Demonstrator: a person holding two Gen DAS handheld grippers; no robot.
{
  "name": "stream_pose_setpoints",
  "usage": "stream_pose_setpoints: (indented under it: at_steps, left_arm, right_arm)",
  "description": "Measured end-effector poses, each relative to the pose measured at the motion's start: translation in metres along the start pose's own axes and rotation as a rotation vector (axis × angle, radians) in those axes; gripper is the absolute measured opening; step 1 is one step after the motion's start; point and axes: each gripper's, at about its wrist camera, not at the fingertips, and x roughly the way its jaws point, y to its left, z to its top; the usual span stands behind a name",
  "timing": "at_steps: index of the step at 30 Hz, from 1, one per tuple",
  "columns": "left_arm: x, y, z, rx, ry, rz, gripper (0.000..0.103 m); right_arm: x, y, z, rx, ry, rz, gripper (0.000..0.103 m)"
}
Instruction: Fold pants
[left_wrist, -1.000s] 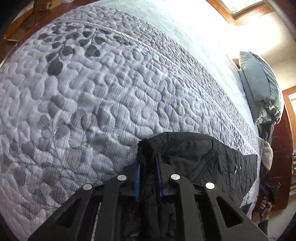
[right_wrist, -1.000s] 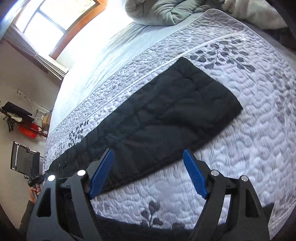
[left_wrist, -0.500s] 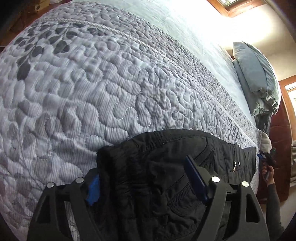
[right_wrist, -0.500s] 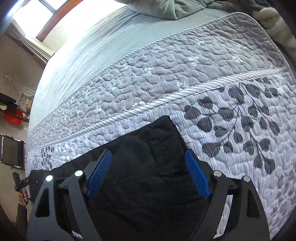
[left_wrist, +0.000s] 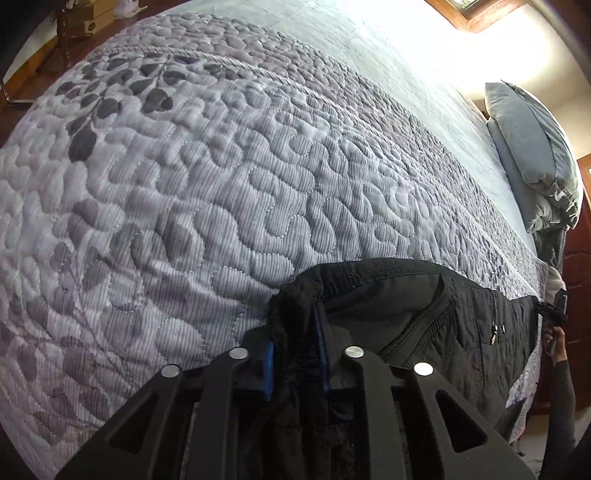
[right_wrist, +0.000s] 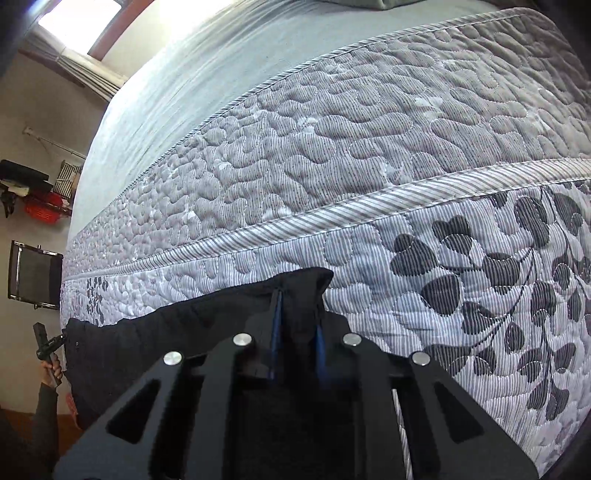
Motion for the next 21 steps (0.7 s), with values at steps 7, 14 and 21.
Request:
stream_pose_setpoints:
  at_steps: [7, 14, 21]
  left_arm:
    - [-0.025, -0.023, -0.004, 0.033, -0.1, 0.09, 0.013]
    - [-0.076, -0.039, -0.013, 0.051, -0.189, 0.038, 0.012]
    - [-0.137, -0.065, -0.037, 0.104, -0.287, -0.047, 0.012]
  right_arm:
    - [-0.062, 0.013, -0.023, -0.004, -0.132, -0.003, 0.008]
    - [-0.149, 0.036, -0.062, -0.037, -0.235, -0.021, 0.006]
    - [-0.224, 0.045, -0.127, -0.044, -0.327, -0.03, 0.006]
